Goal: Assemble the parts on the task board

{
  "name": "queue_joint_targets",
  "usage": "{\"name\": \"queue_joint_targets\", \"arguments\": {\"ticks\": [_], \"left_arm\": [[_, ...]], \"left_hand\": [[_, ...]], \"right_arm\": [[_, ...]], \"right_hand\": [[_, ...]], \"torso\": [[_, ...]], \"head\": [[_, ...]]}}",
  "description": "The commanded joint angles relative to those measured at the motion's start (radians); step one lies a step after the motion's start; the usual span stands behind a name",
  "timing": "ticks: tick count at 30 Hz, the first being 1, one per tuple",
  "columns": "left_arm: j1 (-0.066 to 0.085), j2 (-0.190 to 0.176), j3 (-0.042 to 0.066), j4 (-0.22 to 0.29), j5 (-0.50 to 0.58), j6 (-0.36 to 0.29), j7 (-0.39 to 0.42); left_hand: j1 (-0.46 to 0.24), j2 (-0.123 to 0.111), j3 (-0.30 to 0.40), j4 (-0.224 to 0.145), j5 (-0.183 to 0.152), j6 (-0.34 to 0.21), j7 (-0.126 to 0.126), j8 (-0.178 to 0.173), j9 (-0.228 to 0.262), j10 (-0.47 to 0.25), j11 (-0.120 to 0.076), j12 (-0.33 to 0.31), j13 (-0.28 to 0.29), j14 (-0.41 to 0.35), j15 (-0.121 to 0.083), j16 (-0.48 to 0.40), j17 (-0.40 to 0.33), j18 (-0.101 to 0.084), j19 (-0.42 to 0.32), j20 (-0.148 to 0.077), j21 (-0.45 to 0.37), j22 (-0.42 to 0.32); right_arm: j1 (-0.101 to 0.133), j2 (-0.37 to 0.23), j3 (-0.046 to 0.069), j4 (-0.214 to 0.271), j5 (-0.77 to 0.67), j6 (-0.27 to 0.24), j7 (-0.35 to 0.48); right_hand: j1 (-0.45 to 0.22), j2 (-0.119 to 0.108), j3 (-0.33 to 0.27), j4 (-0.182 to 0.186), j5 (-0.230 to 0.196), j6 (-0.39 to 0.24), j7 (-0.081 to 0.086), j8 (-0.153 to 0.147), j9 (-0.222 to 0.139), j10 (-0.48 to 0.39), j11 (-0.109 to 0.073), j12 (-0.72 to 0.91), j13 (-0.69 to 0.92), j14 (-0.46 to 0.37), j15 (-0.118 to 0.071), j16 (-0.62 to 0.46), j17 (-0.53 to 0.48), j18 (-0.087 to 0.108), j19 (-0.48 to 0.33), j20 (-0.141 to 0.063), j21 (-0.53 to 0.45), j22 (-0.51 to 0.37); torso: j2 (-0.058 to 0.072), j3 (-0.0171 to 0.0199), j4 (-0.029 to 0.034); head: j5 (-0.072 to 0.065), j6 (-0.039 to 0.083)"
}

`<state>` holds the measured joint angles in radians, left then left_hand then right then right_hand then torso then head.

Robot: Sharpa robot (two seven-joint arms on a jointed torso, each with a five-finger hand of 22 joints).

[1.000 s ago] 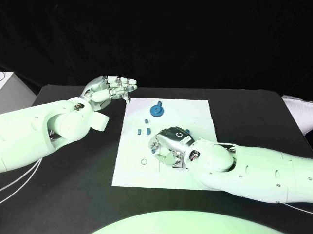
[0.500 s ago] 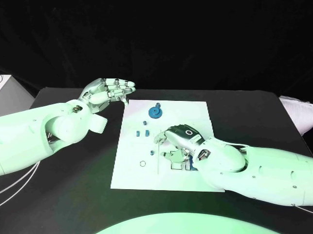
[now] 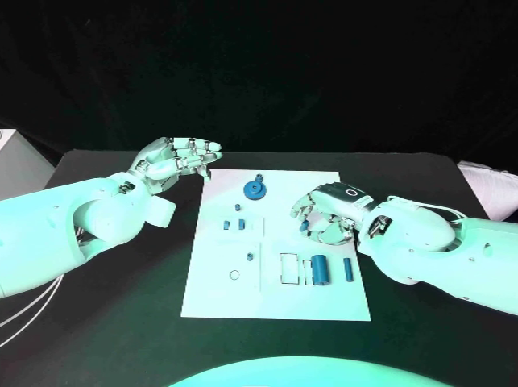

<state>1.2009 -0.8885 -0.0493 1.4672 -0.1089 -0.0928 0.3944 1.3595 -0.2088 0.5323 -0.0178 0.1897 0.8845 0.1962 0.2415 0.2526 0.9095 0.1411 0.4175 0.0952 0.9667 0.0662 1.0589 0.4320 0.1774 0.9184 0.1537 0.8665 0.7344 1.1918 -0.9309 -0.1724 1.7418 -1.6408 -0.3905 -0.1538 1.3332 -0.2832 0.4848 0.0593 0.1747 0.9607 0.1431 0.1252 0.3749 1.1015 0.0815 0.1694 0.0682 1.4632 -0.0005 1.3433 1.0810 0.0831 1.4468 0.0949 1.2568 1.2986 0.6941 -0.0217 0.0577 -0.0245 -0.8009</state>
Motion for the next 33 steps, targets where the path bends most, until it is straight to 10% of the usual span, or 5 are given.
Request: {"name": "queue_joint_targets", "arguments": {"ticks": [1,11,33], "left_arm": [[-0.003,0.001,0.0,0.001,0.007,0.016,0.009],[-0.008,0.002,0.0,0.001,0.007,0.022,0.008],[-0.009,-0.001,0.0,0.0,0.008,0.025,0.002]], "left_hand": [[0.007,0.001,-0.004,0.001,-0.005,-0.005,0.001,0.006,-0.002,-0.008,-0.001,0.003,-0.001,-0.008,0.001,0.001,-0.002,0.006,0.003,0.004,-0.006,-0.002],[0.007,0.001,-0.005,0.001,-0.006,-0.005,0.0,0.006,-0.002,-0.009,-0.001,0.004,-0.001,-0.008,0.001,0.001,-0.002,0.006,0.003,0.005,-0.007,-0.002],[0.007,0.003,-0.006,0.002,-0.006,-0.004,0.0,0.008,-0.001,-0.01,-0.001,0.005,-0.001,-0.009,0.001,0.001,-0.002,0.007,0.003,0.005,-0.008,-0.003]], "right_arm": [[0.005,-0.011,0.0,-0.003,0.004,0.074,0.038],[0.007,-0.002,-0.001,-0.033,-0.054,0.092,-0.007],[-0.003,0.034,-0.003,-0.058,-0.095,0.007,-0.063]], "right_hand": [[0.005,-0.005,-0.016,-0.001,0.006,0.001,-0.004,-0.006,-0.002,-0.009,0.001,-0.004,-0.001,0.02,-0.001,0.007,0.003,-0.011,0.005,0.002,0.005,0.004],[0.029,0.014,-0.083,0.009,0.002,0.004,-0.01,-0.011,-0.003,-0.025,0.002,0.003,0.001,0.018,-0.001,0.013,0.0,-0.011,0.005,0.003,0.005,0.007],[0.062,0.032,-0.005,0.033,-0.03,0.05,-0.003,-0.001,-0.003,-0.004,0.002,0.023,0.0,0.017,0.0,0.02,-0.003,-0.011,0.006,0.003,0.006,0.013]], "torso": [[0.001,0.001,0.0002],[0.002,0.0003,0.0017],[0.0,0.0,0.0014]], "head": [[-0.002,0.0],[-0.005,0.001],[-0.004,-0.002]]}}
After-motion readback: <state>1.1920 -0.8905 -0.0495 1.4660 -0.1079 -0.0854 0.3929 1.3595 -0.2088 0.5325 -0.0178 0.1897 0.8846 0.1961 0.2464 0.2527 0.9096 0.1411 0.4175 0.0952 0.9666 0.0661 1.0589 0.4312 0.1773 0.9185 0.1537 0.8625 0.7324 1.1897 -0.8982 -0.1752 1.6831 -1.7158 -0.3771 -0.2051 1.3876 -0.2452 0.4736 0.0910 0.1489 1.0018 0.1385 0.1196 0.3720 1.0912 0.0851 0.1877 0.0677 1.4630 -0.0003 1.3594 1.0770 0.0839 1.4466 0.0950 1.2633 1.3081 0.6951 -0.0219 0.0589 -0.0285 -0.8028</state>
